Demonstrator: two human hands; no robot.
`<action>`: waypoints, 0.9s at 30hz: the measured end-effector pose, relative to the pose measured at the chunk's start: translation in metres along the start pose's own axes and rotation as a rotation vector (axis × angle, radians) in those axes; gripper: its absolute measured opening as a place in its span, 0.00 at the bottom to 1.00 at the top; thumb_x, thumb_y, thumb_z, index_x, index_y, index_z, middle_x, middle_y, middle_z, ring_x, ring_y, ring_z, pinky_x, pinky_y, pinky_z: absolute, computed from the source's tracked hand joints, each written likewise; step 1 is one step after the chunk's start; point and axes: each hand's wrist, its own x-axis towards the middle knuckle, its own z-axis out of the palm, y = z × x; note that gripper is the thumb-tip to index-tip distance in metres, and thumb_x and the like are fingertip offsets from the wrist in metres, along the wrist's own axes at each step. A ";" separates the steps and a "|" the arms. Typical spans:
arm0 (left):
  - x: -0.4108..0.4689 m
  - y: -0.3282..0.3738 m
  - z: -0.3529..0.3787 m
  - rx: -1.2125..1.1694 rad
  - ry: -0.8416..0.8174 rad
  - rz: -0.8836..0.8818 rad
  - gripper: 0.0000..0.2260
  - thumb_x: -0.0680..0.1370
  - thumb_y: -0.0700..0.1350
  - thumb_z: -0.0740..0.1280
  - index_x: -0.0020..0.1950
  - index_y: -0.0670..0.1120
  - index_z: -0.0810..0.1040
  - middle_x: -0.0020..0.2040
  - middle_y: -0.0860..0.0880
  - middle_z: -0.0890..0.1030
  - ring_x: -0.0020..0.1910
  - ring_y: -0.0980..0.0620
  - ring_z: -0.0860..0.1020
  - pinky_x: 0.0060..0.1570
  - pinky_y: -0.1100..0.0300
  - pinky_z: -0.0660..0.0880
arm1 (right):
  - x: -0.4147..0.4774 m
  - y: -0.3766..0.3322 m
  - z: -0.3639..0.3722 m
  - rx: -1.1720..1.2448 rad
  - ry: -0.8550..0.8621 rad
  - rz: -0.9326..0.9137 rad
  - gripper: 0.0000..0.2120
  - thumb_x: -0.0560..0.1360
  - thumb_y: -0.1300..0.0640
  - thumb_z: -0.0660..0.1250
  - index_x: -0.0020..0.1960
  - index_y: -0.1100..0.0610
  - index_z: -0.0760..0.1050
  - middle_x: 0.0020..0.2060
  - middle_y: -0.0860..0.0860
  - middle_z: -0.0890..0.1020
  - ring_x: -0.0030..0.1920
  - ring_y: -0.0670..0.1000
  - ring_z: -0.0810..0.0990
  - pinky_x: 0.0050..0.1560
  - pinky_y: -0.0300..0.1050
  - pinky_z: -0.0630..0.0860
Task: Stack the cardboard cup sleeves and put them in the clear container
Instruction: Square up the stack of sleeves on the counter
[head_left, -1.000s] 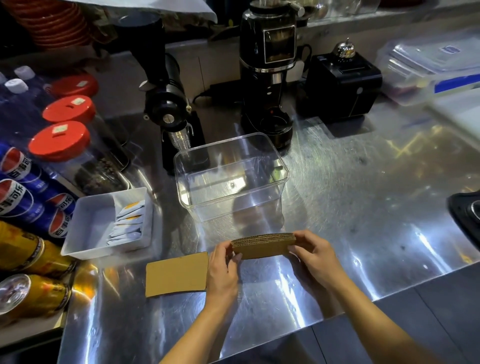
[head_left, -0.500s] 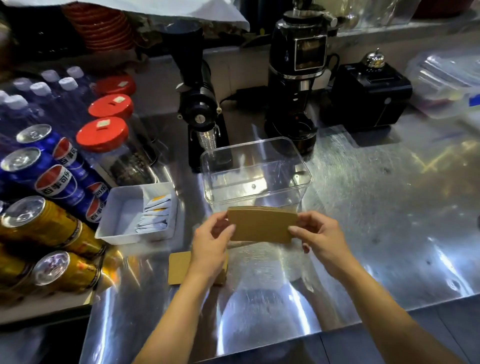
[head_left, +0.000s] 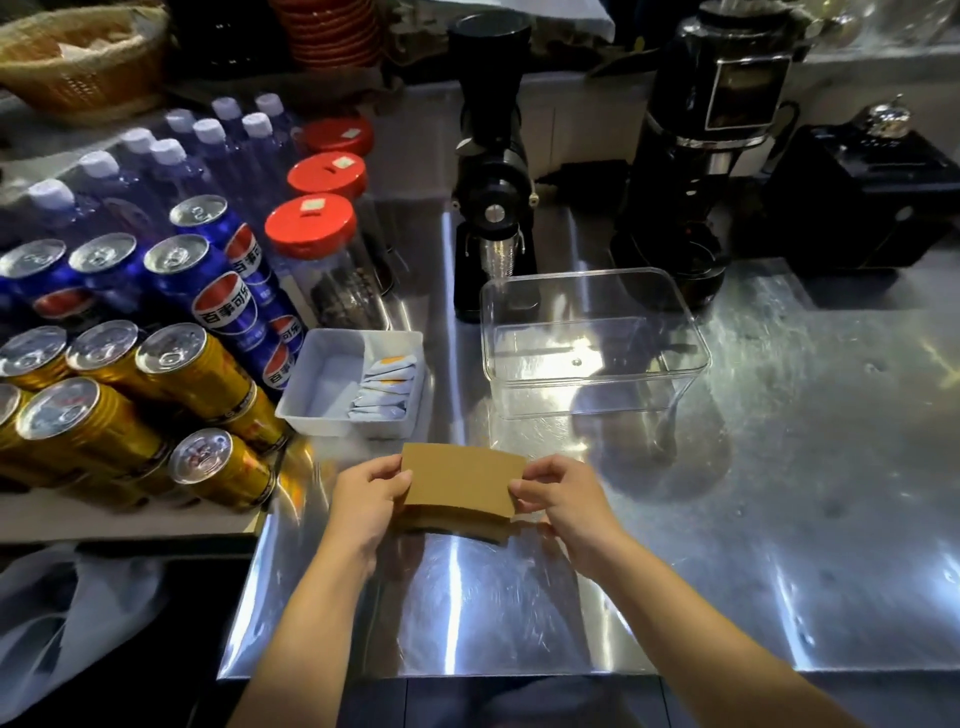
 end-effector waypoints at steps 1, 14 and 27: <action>0.001 -0.003 -0.002 0.016 0.009 -0.017 0.12 0.77 0.36 0.62 0.58 0.40 0.78 0.49 0.42 0.82 0.48 0.46 0.79 0.42 0.57 0.76 | 0.002 0.002 0.003 -0.015 -0.003 0.018 0.06 0.70 0.65 0.68 0.40 0.57 0.71 0.31 0.54 0.77 0.29 0.52 0.74 0.19 0.34 0.59; 0.009 -0.014 -0.018 0.247 -0.012 -0.087 0.24 0.71 0.50 0.71 0.62 0.40 0.73 0.56 0.41 0.78 0.53 0.44 0.76 0.46 0.57 0.73 | 0.011 0.012 0.008 -0.128 0.043 0.101 0.20 0.67 0.52 0.74 0.50 0.60 0.70 0.37 0.55 0.74 0.34 0.53 0.71 0.27 0.42 0.64; 0.000 -0.012 -0.004 0.163 -0.265 0.035 0.15 0.68 0.35 0.74 0.50 0.46 0.77 0.47 0.43 0.83 0.44 0.49 0.81 0.39 0.66 0.78 | 0.012 -0.003 -0.005 -0.128 -0.167 0.028 0.10 0.62 0.67 0.75 0.43 0.62 0.79 0.28 0.50 0.81 0.26 0.45 0.79 0.27 0.36 0.73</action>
